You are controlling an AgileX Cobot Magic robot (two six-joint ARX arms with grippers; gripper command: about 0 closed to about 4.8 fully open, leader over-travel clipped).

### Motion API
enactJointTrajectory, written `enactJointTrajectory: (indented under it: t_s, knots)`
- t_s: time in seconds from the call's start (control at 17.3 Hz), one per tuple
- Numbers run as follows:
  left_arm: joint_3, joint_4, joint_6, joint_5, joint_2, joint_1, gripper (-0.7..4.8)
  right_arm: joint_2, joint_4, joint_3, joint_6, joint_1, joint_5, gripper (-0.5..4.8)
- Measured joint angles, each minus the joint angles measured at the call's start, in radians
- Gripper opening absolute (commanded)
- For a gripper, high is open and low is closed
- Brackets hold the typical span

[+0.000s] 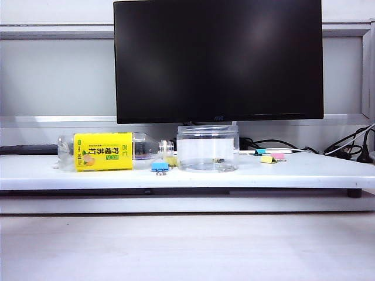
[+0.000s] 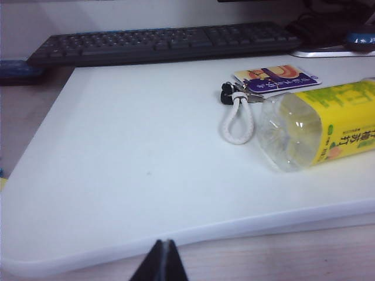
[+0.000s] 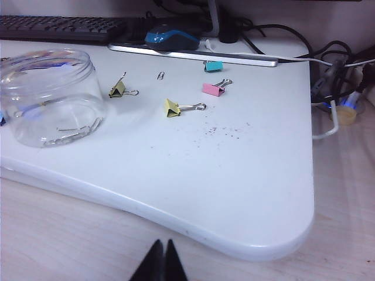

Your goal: Take the clips out of the round transparent plastic box and place them on the table.

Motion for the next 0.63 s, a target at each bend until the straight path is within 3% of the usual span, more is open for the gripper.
enactJointTrajectory:
  t_s: [0.63]
  knots:
    - [0.0, 0.0, 0.0, 0.0, 0.0, 0.008, -0.04, 0.0, 0.0, 0.0, 0.0, -0.006, 0.0, -0.04]
